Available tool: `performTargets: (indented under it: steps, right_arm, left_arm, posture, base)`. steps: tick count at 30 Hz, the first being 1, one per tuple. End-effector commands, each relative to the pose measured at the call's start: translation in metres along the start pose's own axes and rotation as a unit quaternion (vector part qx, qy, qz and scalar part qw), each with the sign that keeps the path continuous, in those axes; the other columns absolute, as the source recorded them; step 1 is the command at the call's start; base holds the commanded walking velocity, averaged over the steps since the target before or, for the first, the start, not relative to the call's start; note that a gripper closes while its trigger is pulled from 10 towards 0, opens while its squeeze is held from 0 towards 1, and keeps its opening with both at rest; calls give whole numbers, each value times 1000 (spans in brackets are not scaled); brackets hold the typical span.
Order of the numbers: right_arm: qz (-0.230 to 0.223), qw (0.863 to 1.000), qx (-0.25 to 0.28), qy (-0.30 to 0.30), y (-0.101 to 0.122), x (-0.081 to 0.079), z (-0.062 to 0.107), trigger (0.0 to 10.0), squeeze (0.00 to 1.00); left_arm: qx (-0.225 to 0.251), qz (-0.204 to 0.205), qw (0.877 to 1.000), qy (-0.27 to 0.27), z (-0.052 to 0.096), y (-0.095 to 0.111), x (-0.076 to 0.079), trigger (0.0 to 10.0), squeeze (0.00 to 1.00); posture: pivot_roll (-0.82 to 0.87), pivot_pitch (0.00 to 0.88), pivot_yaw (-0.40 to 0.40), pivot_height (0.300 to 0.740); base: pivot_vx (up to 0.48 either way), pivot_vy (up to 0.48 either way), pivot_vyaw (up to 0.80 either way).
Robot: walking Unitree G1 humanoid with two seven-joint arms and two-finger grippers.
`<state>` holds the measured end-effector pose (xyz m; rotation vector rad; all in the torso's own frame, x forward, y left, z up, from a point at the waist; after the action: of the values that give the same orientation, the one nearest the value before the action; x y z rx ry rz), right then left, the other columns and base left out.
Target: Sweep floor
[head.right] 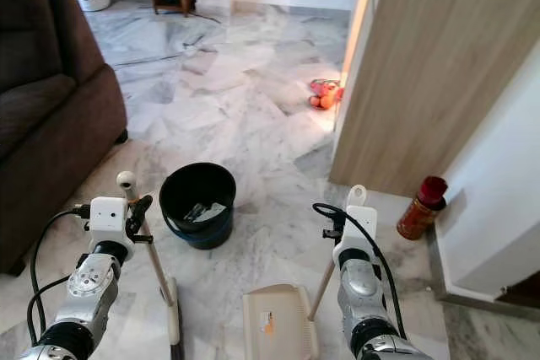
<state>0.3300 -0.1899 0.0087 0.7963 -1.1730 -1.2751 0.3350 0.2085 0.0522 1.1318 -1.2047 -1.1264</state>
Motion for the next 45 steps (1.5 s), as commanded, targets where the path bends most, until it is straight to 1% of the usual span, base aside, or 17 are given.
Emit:
performTargets:
  steps: [1, 6, 12, 14, 24, 36, 45]
  right_arm:
    - [5, 1000, 6, -6, 6, 5, -4, 10000, 0]
    - [4, 1000, 7, -9, 9, 6, -5, 10000, 0]
    - [2, 1000, 9, -8, 12, 4, -7, 10000, 0]
    - [2, 1000, 9, -8, 13, 4, -7, 10000, 0]
    - [1, 1000, 6, -10, 13, 3, -8, 10000, 0]
    - [1, 1000, 4, -11, 11, 3, -7, 10000, 0]
    - [6, 1000, 7, -15, 12, 8, -7, 10000, 0]
  left_arm:
    - [18, -3, 1000, 5, -4, 10, -3, 10000, 0]
    - [19, -2, 1000, 8, -5, 10, -3, 10000, 0]
    - [22, -8, 1000, 11, -5, 12, -4, 10000, 0]
    - [22, -7, 1000, 12, -5, 12, -5, 10000, 0]
    - [24, -5, 1000, 15, -6, 13, -7, 10000, 0]
    - [25, -2, 1000, 10, -6, 13, -3, 10000, 0]
    - [21, 2, 1000, 8, -7, 10, 1, 10000, 0]
  posture:
    - [116, 0, -1, 740]
    - [120, 0, -3, 740]
    - [128, 0, -7, 740]
    - [128, 0, -7, 740]
    - [130, 0, -5, 740]
    - [127, 0, -5, 740]
    - [101, 0, -4, 740]
  base:
    - [0, 0, -800]
    - [0, 0, -800]
    - [0, -51, -800]
    - [0, -302, -800]
    - [0, 0, -800]
    - [0, 0, -800]
    - [0, 0, -789]
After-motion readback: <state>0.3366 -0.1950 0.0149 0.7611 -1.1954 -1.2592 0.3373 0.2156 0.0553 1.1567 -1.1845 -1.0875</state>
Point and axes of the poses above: a point about 5 cm out from each wrist's last joint towards the gripper, its own z axis pointing back from the gripper into the wrist, its own y axis along the axis of the wrist's last joint, x = y × z, the point moved 3 cm from there along -z, pointing out of the wrist towards the gripper, and after that the axes turned 12 degrees about z, right-handed, at the moved point
